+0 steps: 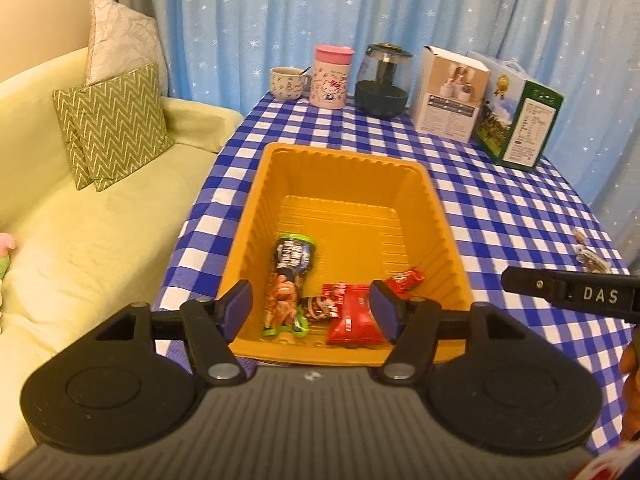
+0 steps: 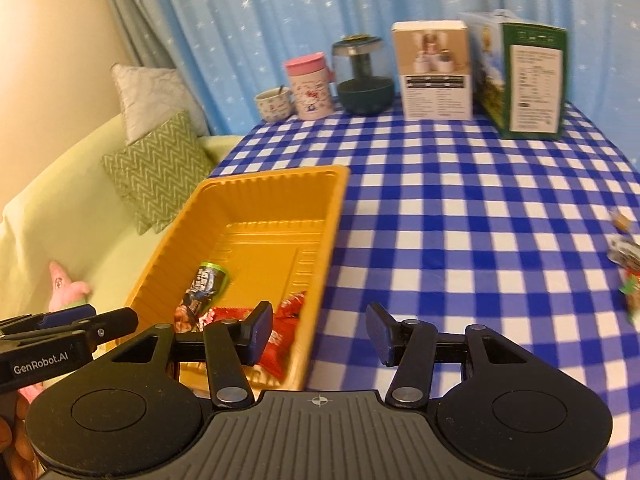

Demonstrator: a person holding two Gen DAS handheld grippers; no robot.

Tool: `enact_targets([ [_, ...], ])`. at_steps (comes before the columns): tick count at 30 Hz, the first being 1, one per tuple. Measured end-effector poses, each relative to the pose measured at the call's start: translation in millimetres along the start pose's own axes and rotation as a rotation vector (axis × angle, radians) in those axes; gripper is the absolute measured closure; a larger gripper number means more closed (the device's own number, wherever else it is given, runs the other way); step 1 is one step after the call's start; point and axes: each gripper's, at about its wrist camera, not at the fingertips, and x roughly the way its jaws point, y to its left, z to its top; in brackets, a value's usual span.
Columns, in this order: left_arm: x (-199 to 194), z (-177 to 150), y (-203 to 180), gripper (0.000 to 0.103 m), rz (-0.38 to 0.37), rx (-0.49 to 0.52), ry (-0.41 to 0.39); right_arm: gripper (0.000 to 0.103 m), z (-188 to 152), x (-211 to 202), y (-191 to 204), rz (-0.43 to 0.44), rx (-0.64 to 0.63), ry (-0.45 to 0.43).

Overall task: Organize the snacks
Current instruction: 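Move both open tools back toward the remaining snacks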

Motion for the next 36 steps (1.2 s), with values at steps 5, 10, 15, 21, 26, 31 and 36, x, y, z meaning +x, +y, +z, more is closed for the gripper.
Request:
enact_targets([
  [5, -16, -2, -19, 0.031, -0.022, 0.020, -0.020, 0.049, -8, -30, -11, -0.028, 0.013, -0.027],
  [10, -27, -6, -44, 0.025, -0.056, 0.043, -0.031, 0.036, -19, -59, -28, -0.069, 0.017, -0.055],
  [15, -35, -9, -73, 0.020, -0.097, 0.070, -0.039, 0.030, -30, -87, -54, -0.112, 0.054, -0.076],
  [21, -38, -13, -111, 0.013, -0.150, 0.104, -0.037, 0.030, -40, -116, -90, -0.177, 0.112, -0.109],
  [26, -39, -13, -139, 0.012, -0.189, 0.114, -0.035, 0.029, -45, -137, -118, -0.230, 0.142, -0.133],
  [31, -41, -12, -164, 0.012, -0.210, 0.152, -0.051, 0.029, -50, -158, -146, -0.289, 0.146, -0.175],
  [36, -34, -16, -189, 0.012, -0.234, 0.176, -0.042, 0.029, -54, -172, -174, -0.330, 0.181, -0.184],
])
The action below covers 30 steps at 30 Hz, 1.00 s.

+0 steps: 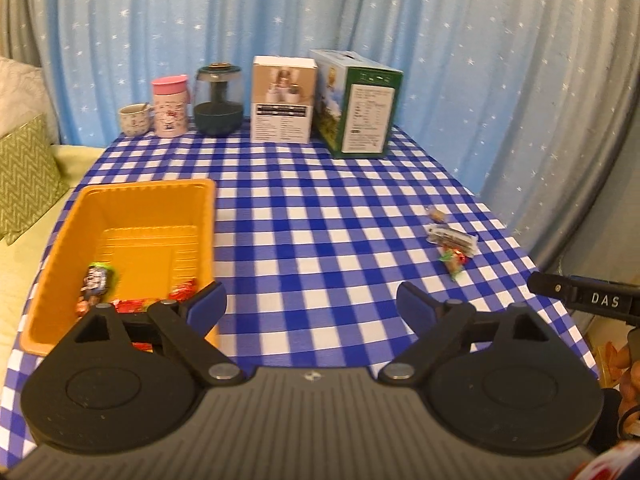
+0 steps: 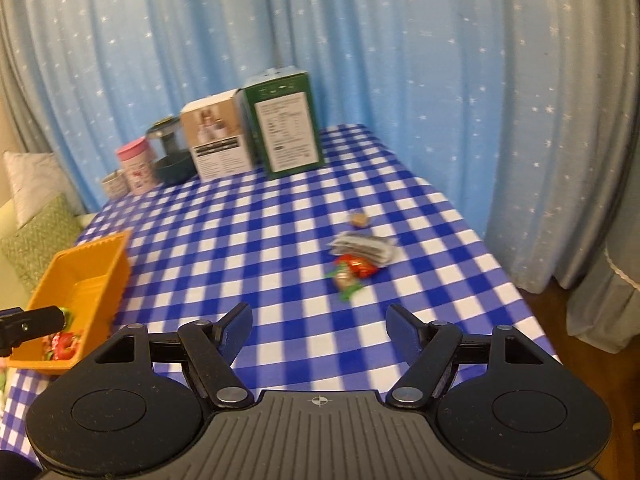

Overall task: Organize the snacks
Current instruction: 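Move both open tools back toward the remaining snacks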

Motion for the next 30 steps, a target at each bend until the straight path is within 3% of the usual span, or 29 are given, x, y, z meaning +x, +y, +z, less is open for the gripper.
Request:
enact_targets([
  [24, 120, 8, -118, 0.013, -0.107, 0.102, 0.061, 0.029, 36, 50, -100, -0.049, 0.042, -0.019],
  [30, 156, 0, -140, 0.021, -0.116, 0.071, 0.085, 0.030, 35, 72, -115, -0.045, 0.020, 0.010],
])
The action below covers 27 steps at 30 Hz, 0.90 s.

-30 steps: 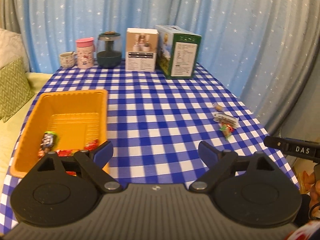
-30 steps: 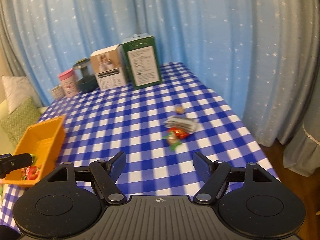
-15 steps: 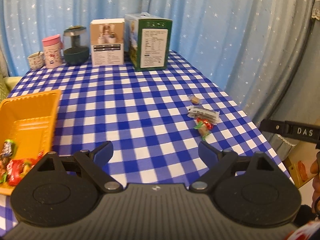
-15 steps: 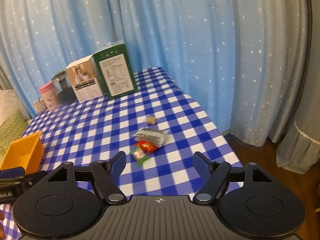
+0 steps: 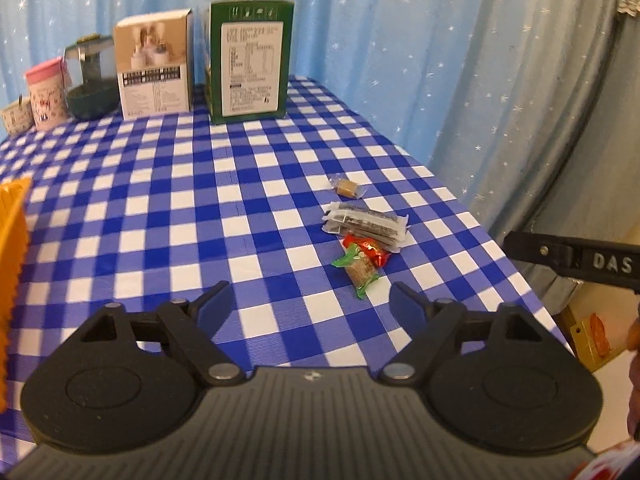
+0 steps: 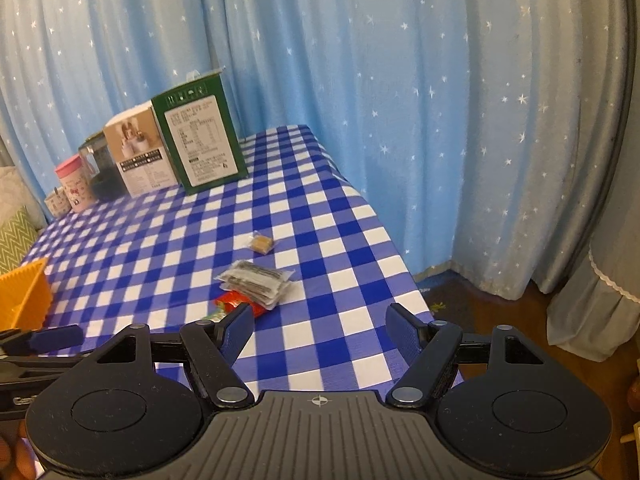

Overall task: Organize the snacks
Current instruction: 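Move both open tools back toward the remaining snacks, then grasp the red packet with the right tool while the left grasps the green-wrapped candy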

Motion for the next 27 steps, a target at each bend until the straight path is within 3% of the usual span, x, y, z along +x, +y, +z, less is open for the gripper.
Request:
enact_targets([
  [14, 61, 0, -23, 0.053, -0.064, -0.065, 0.028, 0.033, -10, 40, -18, -0.016, 0.004, 0.054],
  [16, 68, 1, -27, 0.061, -0.064, -0.050, 0.027, 0.033, -11, 43, -19, -0.021, 0.010, 0.056],
  [20, 82, 4, -26, 0.065, -0.050, -0.064, 0.029, 0.033, -12, 48, -21, -0.025, 0.017, 0.064],
  [23, 86, 5, -21, 0.070, -0.056, -0.067, 0.031, 0.034, -13, 51, -22, -0.024, 0.019, 0.067],
  [25, 85, 5, -18, 0.081, -0.061, -0.050, 0.032, 0.034, -12, 54, -19, -0.019, 0.011, 0.069],
  [27, 80, 4, -13, 0.084, -0.063, -0.030, 0.036, 0.034, -13, 59, -15, -0.010, -0.004, 0.073],
])
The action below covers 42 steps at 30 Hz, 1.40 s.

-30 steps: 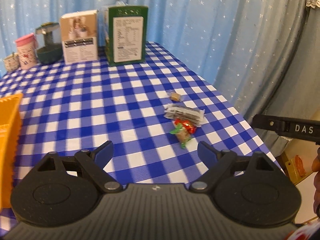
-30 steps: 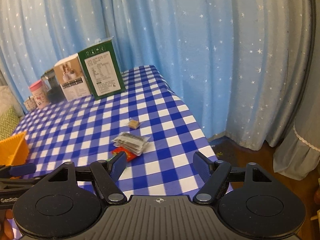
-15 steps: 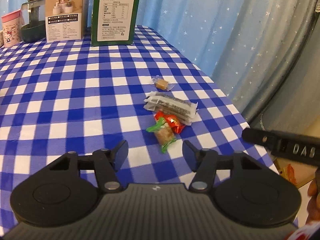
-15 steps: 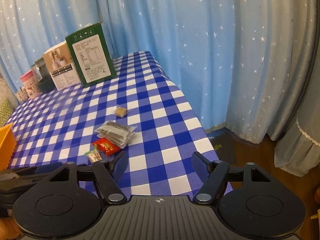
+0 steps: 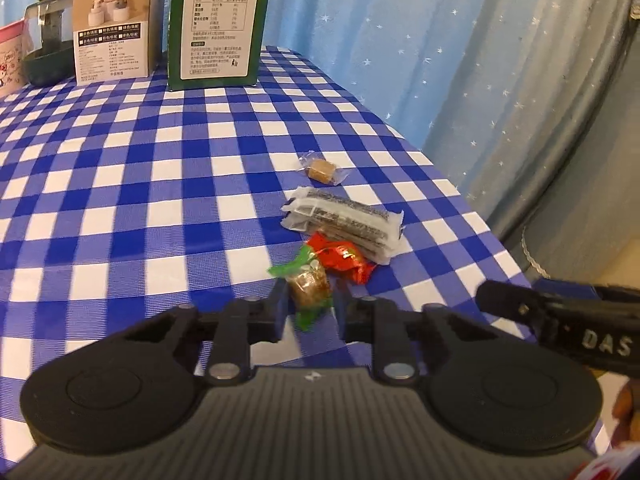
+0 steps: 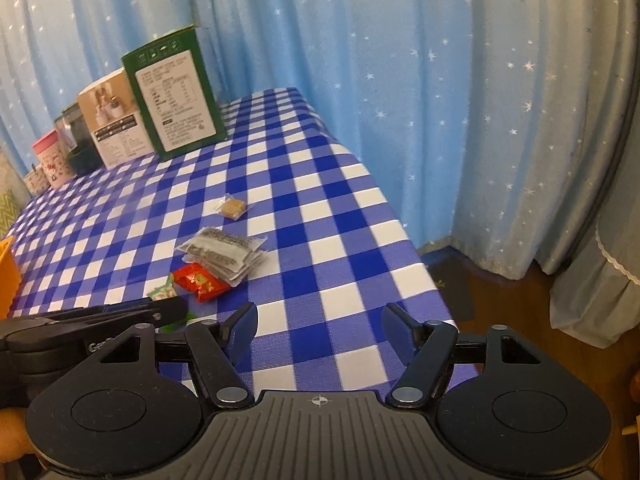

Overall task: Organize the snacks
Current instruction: 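Grasp the red packet with the right tool while the left grasps the green-wrapped candy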

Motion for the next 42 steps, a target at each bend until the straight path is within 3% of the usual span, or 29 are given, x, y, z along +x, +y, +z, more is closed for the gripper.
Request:
enact_targets([
  [3, -8, -2, 12, 0.089, 0.006, 0.024, 0.009, 0.034, 2, 6, 10, 0.033, -0.029, 0.001],
  [4, -11, -2, 17, 0.099, 0.010, 0.036, 0.013, 0.034, 2, 8, 14, 0.047, -0.041, 0.001],
  [8, -22, -3, 37, 0.098, 0.057, 0.096, 0.026, 0.036, 6, 18, 34, 0.117, -0.112, -0.004],
  [13, -31, -1, 58, 0.098, 0.070, 0.070, 0.022, 0.054, 9, 40, 60, 0.176, -0.255, 0.007],
  [18, -36, -2, 62, 0.095, 0.053, 0.044, 0.011, 0.063, 9, 64, 78, 0.190, -0.405, 0.021],
  [24, -35, -4, 58, 0.083, 0.027, 0.014, 0.009, 0.074, 3, 86, 90, 0.149, -0.535, 0.051],
  [28, -31, -4, 54, 0.072, 0.006, -0.007, 0.006, 0.083, 2, 79, 88, 0.147, -0.495, 0.030],
  [34, -17, 0, 38, 0.072, -0.038, -0.034, 0.015, 0.083, 5, 51, 71, 0.148, -0.338, -0.002],
  [42, 3, 3, 26, 0.072, -0.008, -0.065, 0.008, 0.083, 6, 35, 50, 0.117, -0.193, 0.003],
])
